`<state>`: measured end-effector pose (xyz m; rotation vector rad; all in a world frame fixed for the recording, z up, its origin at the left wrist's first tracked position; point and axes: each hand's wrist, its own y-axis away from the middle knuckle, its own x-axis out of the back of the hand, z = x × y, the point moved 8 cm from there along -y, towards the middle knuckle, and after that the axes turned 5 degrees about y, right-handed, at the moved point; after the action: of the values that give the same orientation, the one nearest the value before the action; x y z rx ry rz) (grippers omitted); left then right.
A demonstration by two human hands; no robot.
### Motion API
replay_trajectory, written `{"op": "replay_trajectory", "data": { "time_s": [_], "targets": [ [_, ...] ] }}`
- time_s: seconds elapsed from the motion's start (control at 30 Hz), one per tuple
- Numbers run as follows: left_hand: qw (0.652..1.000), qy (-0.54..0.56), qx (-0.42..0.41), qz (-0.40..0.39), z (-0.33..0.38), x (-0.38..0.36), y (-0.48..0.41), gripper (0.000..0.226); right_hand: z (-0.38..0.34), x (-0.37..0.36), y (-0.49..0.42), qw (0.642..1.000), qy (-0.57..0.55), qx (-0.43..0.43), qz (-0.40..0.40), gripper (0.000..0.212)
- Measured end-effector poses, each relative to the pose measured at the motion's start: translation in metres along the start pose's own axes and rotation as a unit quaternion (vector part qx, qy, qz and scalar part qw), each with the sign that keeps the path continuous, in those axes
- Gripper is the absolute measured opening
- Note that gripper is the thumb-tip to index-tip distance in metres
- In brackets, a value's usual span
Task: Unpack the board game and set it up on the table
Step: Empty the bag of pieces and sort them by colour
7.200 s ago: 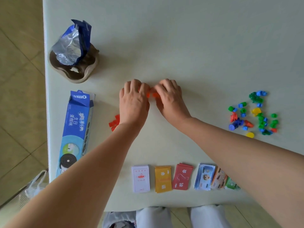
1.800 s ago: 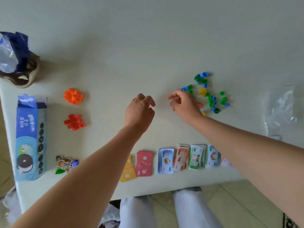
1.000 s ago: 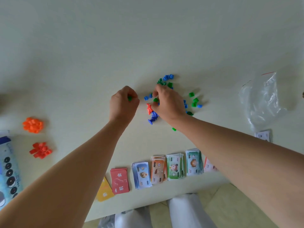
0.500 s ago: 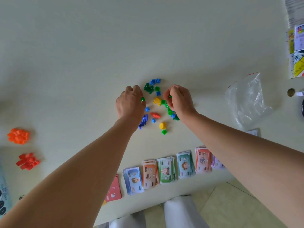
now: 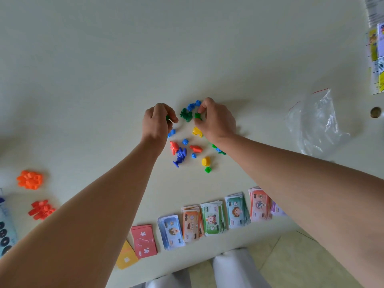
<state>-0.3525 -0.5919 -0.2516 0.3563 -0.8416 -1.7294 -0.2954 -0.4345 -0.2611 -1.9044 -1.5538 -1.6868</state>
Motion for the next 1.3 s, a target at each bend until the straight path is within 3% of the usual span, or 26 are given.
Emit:
{"op": "replay_trajectory", "data": {
  "time_s": [0.1, 0.23, 0.37, 0.47, 0.57, 0.83, 0.97, 1.03, 1.1, 1.13, 1.2, 1.3],
  "targets": [
    [0.998, -0.053, -0.018, -0.008, 0.003, -0.009, -0.001, 0.026, 0.006, 0.003, 0.0, 1.0, -0.016, -0.003, -0.006, 0.023],
    [0.969, -0.228, -0.095, -0.001, 0.009, -0.028, 0.001, 0.016, 0.027, 0.011, 0.004, 0.99, -0.134, -0.045, -0.009, 0.019],
    [0.914, -0.364, -0.169, -0.051, 0.011, -0.057, 0.016, 0.011, 0.051, 0.014, 0.011, 0.906, -0.403, -0.121, -0.05, 0.026],
    [0.872, -0.438, -0.2, -0.083, 0.01, -0.076, 0.026, 0.018, 0.063, 0.016, 0.019, 0.864, -0.473, -0.147, -0.086, 0.031],
    [0.836, -0.488, -0.227, -0.105, 0.004, -0.088, 0.032, 0.024, 0.075, 0.018, 0.026, 0.866, -0.469, -0.152, -0.082, 0.033],
    [0.791, -0.551, -0.255, -0.077, -0.008, -0.084, 0.032, 0.029, 0.097, 0.023, 0.028, 0.917, -0.378, -0.125, 0.011, 0.033],
    [0.811, -0.528, -0.248, -0.058, -0.003, -0.082, 0.031, 0.021, 0.094, 0.024, 0.028, 0.895, -0.425, -0.134, -0.015, 0.032],
    [0.866, -0.448, -0.22, -0.034, 0.002, -0.076, 0.032, 0.018, 0.092, 0.023, 0.029, 0.875, -0.46, -0.149, -0.029, 0.031],
    [0.947, -0.29, -0.133, -0.03, -0.003, -0.067, 0.029, 0.021, 0.093, 0.023, 0.029, 0.866, -0.475, -0.152, -0.023, 0.03],
    [0.984, -0.164, -0.066, -0.03, -0.008, -0.063, 0.027, 0.024, 0.094, 0.024, 0.028, 0.877, -0.457, -0.145, -0.013, 0.03],
    [0.997, 0.05, 0.052, -0.026, -0.017, -0.061, 0.028, 0.027, 0.097, 0.028, 0.027, 0.918, -0.375, -0.127, 0.002, 0.032],
    [0.991, 0.082, 0.097, -0.044, -0.02, -0.062, 0.032, 0.032, 0.101, 0.03, 0.028, 0.957, -0.266, -0.117, 0.013, 0.022]
  ]
}}
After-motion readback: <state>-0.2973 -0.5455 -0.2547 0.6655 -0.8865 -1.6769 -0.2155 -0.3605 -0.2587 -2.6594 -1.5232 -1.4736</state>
